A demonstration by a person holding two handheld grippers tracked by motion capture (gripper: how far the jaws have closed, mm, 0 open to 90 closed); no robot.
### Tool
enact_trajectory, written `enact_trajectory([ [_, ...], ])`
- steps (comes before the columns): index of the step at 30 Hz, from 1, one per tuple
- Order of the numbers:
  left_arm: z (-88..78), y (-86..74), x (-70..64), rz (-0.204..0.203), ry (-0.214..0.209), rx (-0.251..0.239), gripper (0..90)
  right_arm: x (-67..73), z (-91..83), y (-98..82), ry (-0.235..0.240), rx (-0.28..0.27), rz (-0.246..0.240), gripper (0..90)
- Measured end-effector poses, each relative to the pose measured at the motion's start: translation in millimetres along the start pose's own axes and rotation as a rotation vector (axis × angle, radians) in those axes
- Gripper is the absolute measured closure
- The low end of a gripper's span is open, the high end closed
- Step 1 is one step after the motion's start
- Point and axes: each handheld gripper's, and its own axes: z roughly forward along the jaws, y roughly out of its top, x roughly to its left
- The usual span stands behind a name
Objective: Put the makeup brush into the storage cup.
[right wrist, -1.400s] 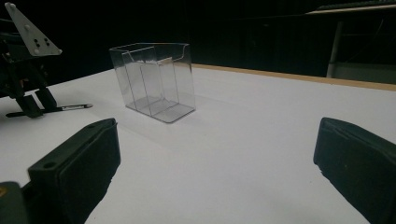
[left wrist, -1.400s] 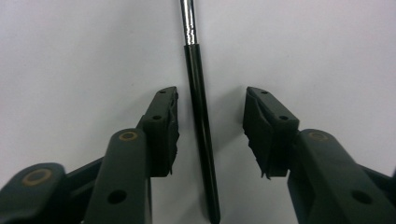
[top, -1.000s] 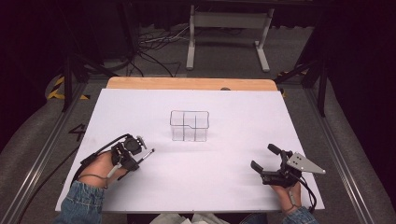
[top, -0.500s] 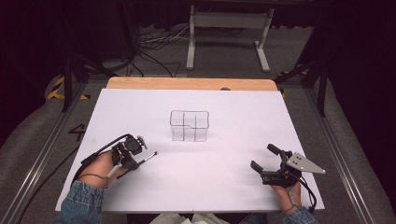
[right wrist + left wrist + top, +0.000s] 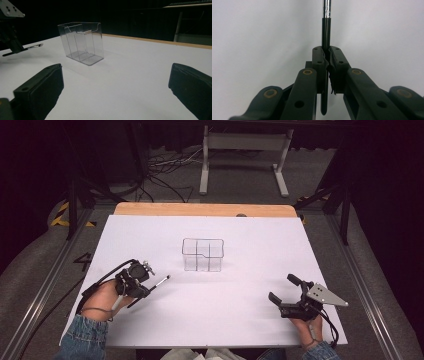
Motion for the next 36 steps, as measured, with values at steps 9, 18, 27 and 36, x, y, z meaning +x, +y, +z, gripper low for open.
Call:
enact_trajectory([
  [9, -19.1, -1.0, -0.9, 0.010, -0.030, -0.105, 83.8, 0.6, 0.1, 0.0, 0.015, -0.002, -0.007, 0.0],
  [18, -35.2, -5.5, 0.2, 0.005, -0.050, -0.239, 83.9, 0.1, 0.2, 0.0, 0.020, -0.002, 0.005, 0.0],
  [27, -42.9, -11.7, 3.4, -0.014, -0.037, -0.385, 83.9, 0.0, -0.1, 0.1, 0.026, 0.000, 0.014, 0.0],
  [36, -50.5, -16.5, 2.1, -0.019, -0.017, -0.525, 83.9, 1.0, 0.0, 0.0, 0.020, -0.002, 0.000, 0.0],
])
